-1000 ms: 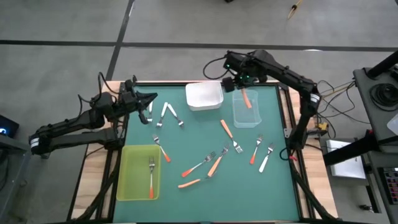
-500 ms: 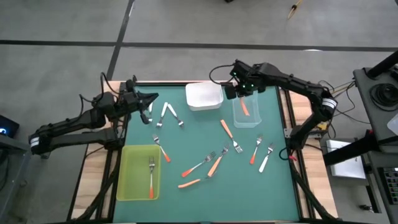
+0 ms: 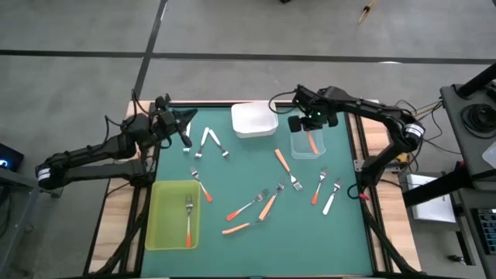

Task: Sort silverware by color (type)
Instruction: Put the light orange fork into the transparent bin

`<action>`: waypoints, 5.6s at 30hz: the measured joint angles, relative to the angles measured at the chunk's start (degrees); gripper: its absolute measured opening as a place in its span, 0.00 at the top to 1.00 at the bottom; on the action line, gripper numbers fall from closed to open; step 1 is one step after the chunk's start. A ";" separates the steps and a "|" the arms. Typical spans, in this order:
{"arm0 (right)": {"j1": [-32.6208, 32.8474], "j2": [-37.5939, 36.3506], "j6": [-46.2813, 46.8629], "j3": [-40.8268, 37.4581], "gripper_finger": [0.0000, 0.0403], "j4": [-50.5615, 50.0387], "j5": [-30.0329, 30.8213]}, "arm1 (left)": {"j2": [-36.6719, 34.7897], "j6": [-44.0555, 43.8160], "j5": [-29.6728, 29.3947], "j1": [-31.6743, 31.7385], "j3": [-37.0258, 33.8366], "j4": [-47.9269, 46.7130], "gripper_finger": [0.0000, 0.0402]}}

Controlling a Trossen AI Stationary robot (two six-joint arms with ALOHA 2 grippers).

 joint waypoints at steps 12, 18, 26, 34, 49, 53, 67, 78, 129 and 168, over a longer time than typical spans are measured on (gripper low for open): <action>-0.02 -6.64 0.94 -6.48 0.95 7.14 3.56 | -0.04 -1.97 0.04 0.00 0.00 2.49 1.00; -0.02 -6.71 0.16 -9.20 0.95 11.26 3.52 | -0.04 -1.99 0.04 0.00 0.00 2.61 1.00; 0.03 -4.41 -11.00 -8.51 0.95 12.81 2.40 | 0.51 -1.99 0.07 0.00 0.00 2.68 1.00; -0.16 -2.52 -7.42 -6.73 0.95 12.61 2.04 | 1.73 -1.31 0.07 0.00 0.00 2.49 1.00; 0.64 -2.57 6.43 -6.43 0.96 9.95 1.51 | 2.03 -0.85 0.04 0.00 0.00 2.28 1.00; 0.96 -2.57 8.91 -6.40 0.96 7.44 2.12 | 2.15 -0.03 -1.38 0.00 0.00 1.49 1.00; 1.86 -2.51 10.85 -7.17 0.96 6.65 4.18 | 3.54 1.05 -3.93 0.02 0.00 1.22 1.00; 0.26 -2.22 9.86 -7.28 0.96 7.46 7.32 | 3.54 1.05 -3.96 0.02 0.00 1.35 1.00; 0.17 -2.20 4.84 -10.52 0.96 10.52 9.72 | 3.50 0.59 -3.89 0.00 0.00 2.71 1.00; 0.63 -2.20 3.76 -10.56 0.96 11.82 9.57 | 3.15 -4.83 -3.32 0.00 1.07 3.47 1.00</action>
